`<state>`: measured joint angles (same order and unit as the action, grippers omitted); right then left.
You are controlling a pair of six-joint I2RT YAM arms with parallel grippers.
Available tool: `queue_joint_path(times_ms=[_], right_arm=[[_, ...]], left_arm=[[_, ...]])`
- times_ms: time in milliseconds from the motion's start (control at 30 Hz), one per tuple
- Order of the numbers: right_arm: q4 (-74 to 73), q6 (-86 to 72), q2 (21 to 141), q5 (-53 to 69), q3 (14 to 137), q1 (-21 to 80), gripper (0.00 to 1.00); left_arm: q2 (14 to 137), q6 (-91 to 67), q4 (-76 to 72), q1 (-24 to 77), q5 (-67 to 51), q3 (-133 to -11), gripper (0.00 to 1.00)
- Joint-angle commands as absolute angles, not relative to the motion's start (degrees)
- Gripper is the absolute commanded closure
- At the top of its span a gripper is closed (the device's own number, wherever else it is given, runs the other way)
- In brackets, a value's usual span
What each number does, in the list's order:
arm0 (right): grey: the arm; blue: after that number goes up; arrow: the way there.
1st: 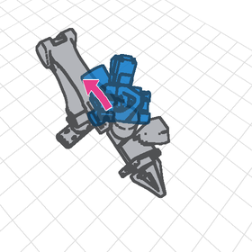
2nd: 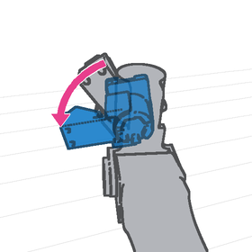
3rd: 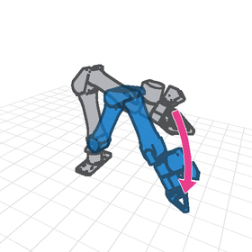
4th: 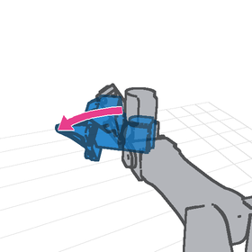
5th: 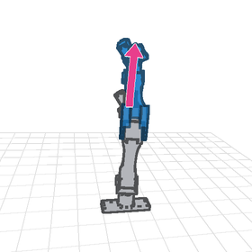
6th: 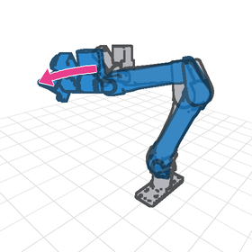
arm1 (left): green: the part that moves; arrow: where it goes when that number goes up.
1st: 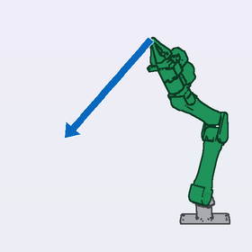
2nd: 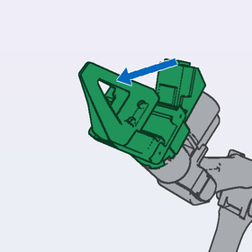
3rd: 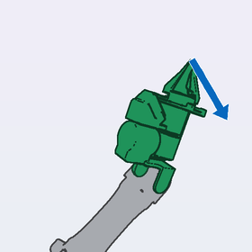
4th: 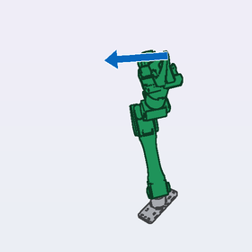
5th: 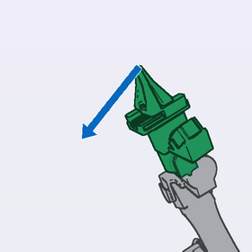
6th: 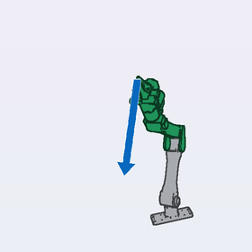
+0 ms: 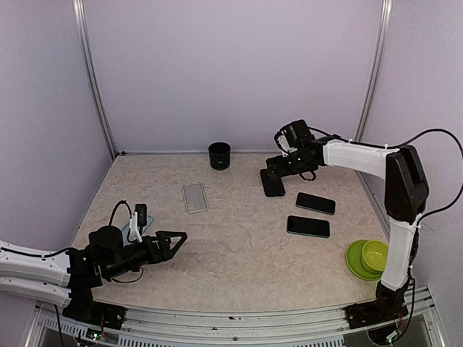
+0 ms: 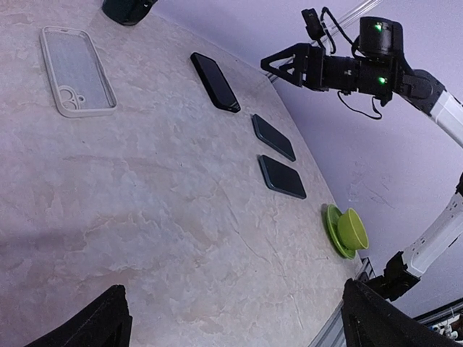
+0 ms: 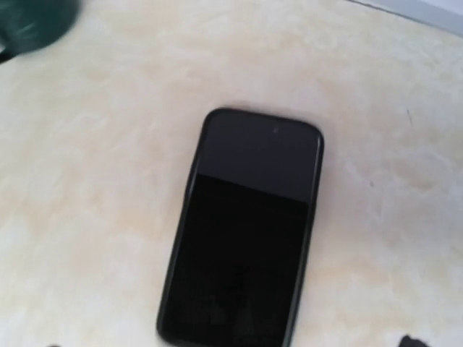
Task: Put the phone into the phone case
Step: Place the phone with the phone case at the corner of the board, then move the phone to the center of the board.
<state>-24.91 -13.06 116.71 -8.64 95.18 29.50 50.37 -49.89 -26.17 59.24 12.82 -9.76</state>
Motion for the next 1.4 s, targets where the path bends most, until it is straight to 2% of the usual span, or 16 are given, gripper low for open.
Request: queue_joint_path(times_ms=[0,367,567,800,933,1133,1367], right_arm=[[-22.75,-6.52,108.15,-3.16,83.91,29.79,0.00],[-17.41,3.93,87.22,4.73,61.02,30.10,0.01],[-16.86,9.26,81.87,5.65,55.53,30.06,0.01],[-22.23,12.41,85.37,7.43,55.94,30.14,0.02],[-23.84,13.76,88.91,8.49,56.15,30.22,0.06],[-23.05,14.90,92.16,0.88,55.38,30.41,0.06],[-22.94,15.61,96.45,1.20,55.94,30.41,0.05]], left_arm=[[51.30,-49.09,-28.34,59.53,14.01,-9.42,0.01],[51.59,-47.68,-24.15,59.41,19.58,-12.27,0.01],[51.81,-47.68,-23.49,59.32,19.48,-12.65,0.01],[51.50,-50.23,-18.04,59.32,23.53,-14.25,0.01],[52.10,-50.57,-15.17,59.33,24.68,-16.15,0.01],[53.58,-51.28,-15.91,58.91,23.74,-16.61,0.01],[55.17,-52.06,-17.20,58.88,22.65,-16.44,0.01]])
